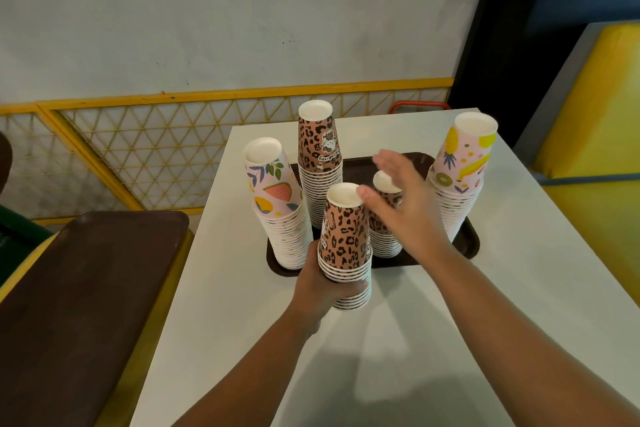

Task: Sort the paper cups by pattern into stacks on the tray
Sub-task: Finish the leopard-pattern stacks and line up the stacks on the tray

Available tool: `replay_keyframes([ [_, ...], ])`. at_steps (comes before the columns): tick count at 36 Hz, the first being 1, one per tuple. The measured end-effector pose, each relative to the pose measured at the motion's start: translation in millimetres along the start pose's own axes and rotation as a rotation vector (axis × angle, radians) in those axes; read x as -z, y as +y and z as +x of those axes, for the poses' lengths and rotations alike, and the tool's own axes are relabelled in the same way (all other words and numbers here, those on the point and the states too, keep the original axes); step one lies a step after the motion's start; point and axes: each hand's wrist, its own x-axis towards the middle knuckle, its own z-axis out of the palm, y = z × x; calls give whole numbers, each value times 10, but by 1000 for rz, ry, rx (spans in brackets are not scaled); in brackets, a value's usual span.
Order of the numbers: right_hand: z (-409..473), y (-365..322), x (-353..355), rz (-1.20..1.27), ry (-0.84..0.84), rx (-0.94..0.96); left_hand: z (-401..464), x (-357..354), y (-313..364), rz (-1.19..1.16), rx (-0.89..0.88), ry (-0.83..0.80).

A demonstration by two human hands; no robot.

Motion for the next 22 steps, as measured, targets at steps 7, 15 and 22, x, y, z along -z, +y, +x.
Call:
replay_keyframes([
  [7,-156,-53,-113,-27,-268,-83,7,-50,37,27,8,-10],
  [15,-148,-79,-98,-24,-193,-84,-10,-39,24,38,-2,-20],
  [22,-57,-156,0,54,-99,-85,-30,-32,0,38,-9,-4],
])
